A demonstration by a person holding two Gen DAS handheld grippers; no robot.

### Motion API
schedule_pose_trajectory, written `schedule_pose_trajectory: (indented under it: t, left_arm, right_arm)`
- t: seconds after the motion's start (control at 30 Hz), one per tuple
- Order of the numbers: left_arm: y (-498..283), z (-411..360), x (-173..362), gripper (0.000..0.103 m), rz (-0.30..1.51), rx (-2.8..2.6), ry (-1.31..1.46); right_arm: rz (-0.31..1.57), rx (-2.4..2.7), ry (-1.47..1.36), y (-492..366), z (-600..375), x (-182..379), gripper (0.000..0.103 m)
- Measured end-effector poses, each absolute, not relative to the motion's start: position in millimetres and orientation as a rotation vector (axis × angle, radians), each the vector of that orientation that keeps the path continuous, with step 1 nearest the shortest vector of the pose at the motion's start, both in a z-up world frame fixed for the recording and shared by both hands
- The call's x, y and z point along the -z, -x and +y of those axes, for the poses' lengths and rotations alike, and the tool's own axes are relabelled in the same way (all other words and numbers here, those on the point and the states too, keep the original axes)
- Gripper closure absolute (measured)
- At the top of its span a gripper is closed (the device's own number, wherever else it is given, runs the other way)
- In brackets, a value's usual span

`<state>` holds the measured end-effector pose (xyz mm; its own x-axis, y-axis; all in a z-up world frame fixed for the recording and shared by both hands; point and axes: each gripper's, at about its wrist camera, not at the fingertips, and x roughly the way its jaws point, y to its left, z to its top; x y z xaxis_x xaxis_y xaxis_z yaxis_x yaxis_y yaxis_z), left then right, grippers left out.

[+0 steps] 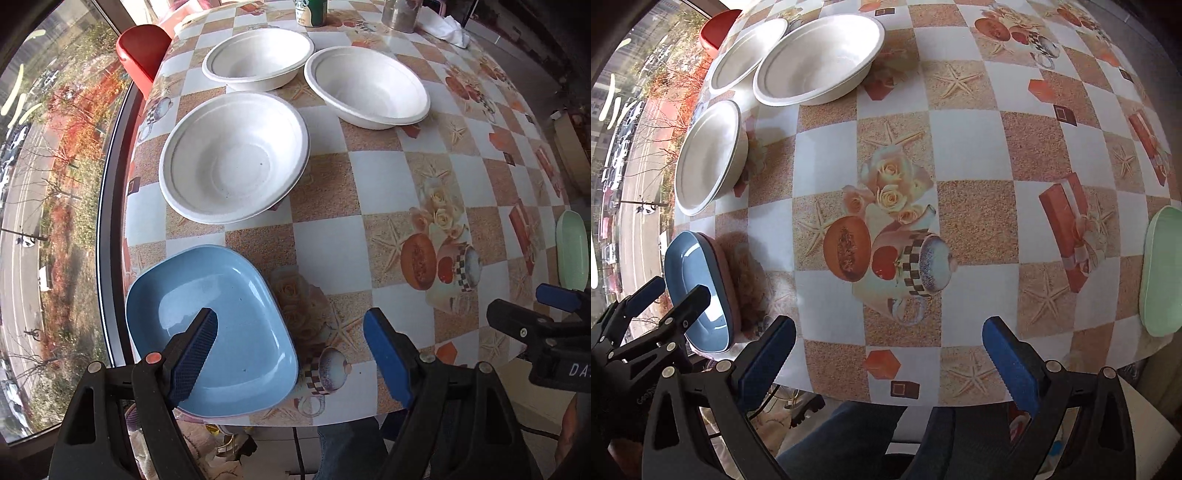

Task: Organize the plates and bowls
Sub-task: 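Move the right tool to the green plate and close on its rim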

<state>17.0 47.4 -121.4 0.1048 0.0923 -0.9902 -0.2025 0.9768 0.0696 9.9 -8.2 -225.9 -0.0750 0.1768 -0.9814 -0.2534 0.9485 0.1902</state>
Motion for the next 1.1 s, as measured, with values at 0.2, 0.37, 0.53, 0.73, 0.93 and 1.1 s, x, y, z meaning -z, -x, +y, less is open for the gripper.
schedule_pose_trajectory:
  t: [0.2, 0.37, 0.53, 0.73, 0.93, 1.1]
  left_arm:
    - [-38.7, 0.5, 120.7, 0.019, 1.467, -0.115, 0.044]
    - [-66.0, -49.6, 120.9, 0.019, 1.480, -0.032, 0.003]
    - [-93.6, -112.6, 124.3, 0.019, 1.504, 0.075, -0.035]
    - [-126.5, -189.1, 136.8, 0.019, 1.541, 0.159, -0.042]
    - [-149.2, -243.7, 150.4, 0.019, 1.554, 0.171, -0.052]
    - [-164.5, -272.4, 162.7, 0.019, 1.555, 0.168, -0.042]
  right_arm:
    - [1.562, -0.278, 0.034, -24.6, -59.0, 210.6, 0.001]
    - [1.510, -0.215, 0.042, -33.9, -116.7, 198.6, 0.001]
    - [1.489, -0.096, 0.057, -52.4, -185.7, 194.2, 0.001]
    - [1.500, 0.090, 0.035, -74.0, -275.0, 199.0, 0.001]
    - [1.513, 0.187, 0.081, -93.6, -337.3, 212.7, 0.001]
    - [1.525, 0.205, 0.137, -109.0, -362.3, 227.4, 0.001]
